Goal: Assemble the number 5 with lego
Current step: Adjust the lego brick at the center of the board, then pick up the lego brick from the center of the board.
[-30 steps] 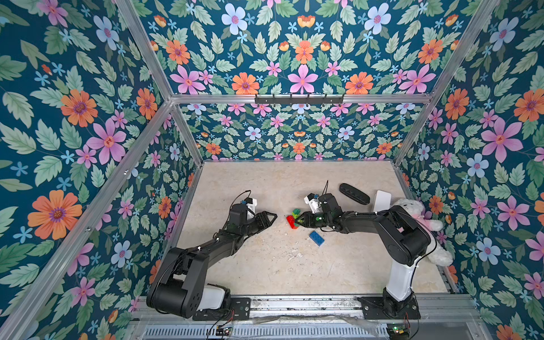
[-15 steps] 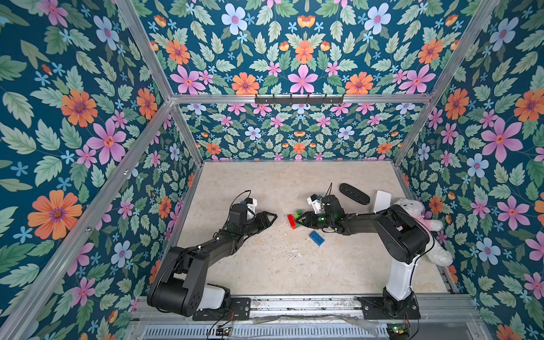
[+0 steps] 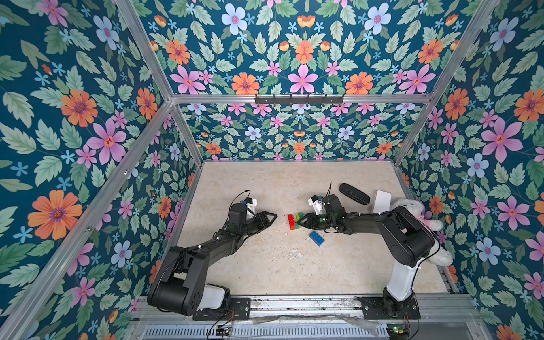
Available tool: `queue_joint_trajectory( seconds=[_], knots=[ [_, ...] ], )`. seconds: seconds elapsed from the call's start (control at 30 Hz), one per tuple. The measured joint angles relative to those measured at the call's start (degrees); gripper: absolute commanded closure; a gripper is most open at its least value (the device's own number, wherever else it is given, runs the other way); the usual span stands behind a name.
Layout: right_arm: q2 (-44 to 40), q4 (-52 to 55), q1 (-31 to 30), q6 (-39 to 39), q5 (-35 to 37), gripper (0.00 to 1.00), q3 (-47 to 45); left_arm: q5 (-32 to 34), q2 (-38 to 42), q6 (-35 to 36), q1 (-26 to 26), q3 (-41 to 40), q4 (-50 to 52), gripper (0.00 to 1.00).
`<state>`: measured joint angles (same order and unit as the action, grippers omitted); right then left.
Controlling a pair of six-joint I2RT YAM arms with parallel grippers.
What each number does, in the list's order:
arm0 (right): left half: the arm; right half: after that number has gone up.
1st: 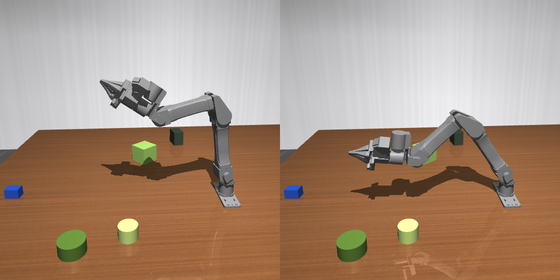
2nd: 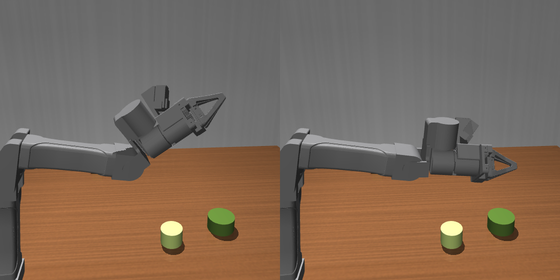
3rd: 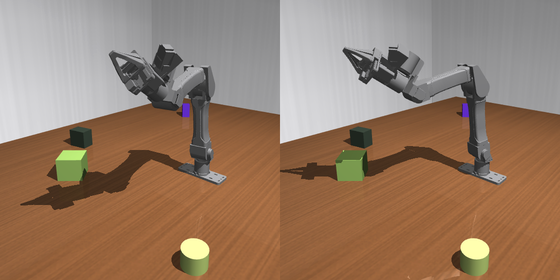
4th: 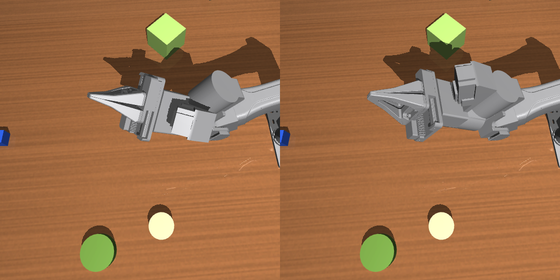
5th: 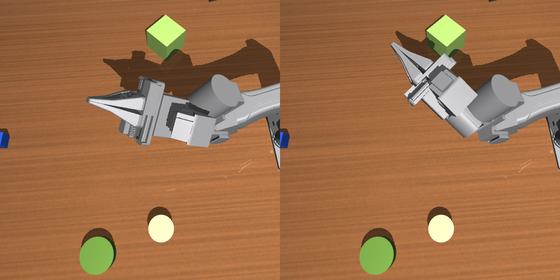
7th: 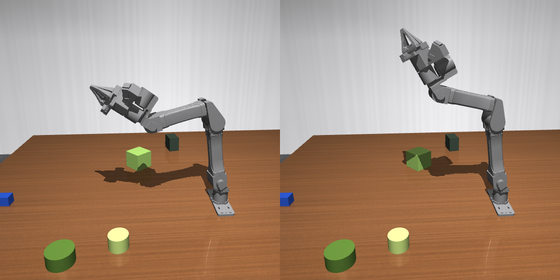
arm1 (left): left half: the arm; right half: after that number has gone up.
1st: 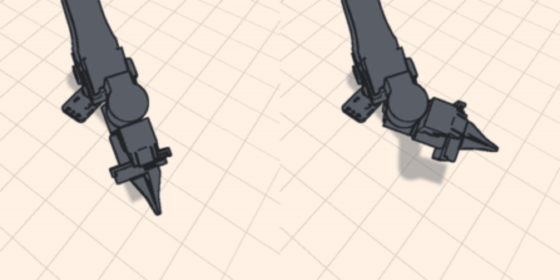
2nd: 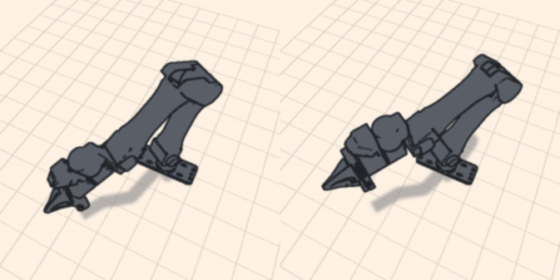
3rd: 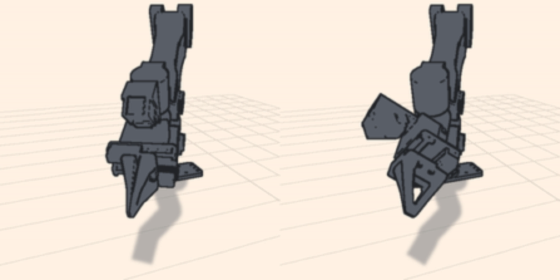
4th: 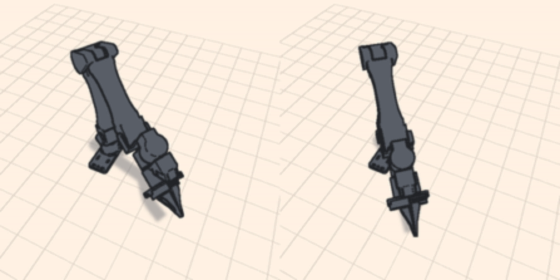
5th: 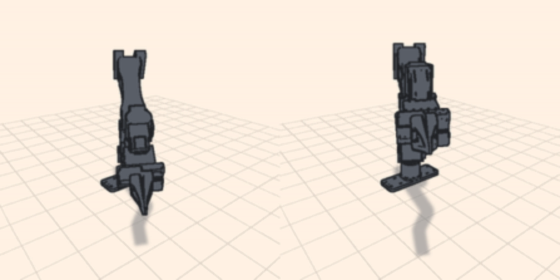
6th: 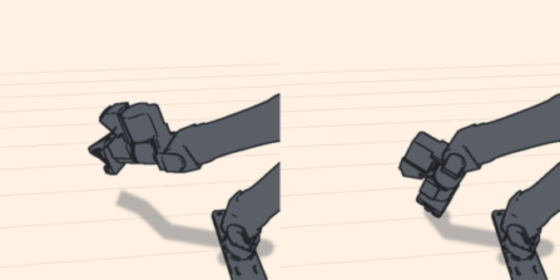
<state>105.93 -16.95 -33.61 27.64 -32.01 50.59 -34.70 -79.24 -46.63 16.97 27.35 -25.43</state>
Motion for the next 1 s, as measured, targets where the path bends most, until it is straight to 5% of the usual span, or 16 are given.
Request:
queue_joint_trajectory(
  seconds=[0.2, 0.5, 0.53, 0.57, 0.87, 1.0],
  knots=[
    [-8.2, 8.2, -0.2, -3.0, 5.7, 0.49, 0.7, -0.1, 1.0, 0.0, 0.0, 0.2, -0.2, 0.37],
    [-23.9, 23.6, -7.5, -7.9, 25.0, 0.39, -4.6, 0.9, 6.4, 1.8, 1.7, 0.2, 4.8, 0.37],
    [-25.0, 24.6, -8.6, -8.1, 26.6, 0.1, -5.4, 1.2, 6.8, 1.9, 1.9, 0.0, 5.2, 0.37],
    [-26.2, 25.3, -10.0, -8.2, 28.9, 0.01, -6.6, 1.5, 7.4, 2.0, 2.4, -0.3, 5.7, 0.37],
    [-31.5, 24.2, -15.0, -8.0, 39.9, 0.09, -15.7, 6.2, 10.5, 3.1, 9.3, -1.5, 7.9, 0.37],
    [-29.5, 22.4, -15.2, -8.4, 40.7, 0.01, -15.4, 8.3, 10.4, 3.1, 12.2, -2.2, 7.9, 0.37]
  ],
)
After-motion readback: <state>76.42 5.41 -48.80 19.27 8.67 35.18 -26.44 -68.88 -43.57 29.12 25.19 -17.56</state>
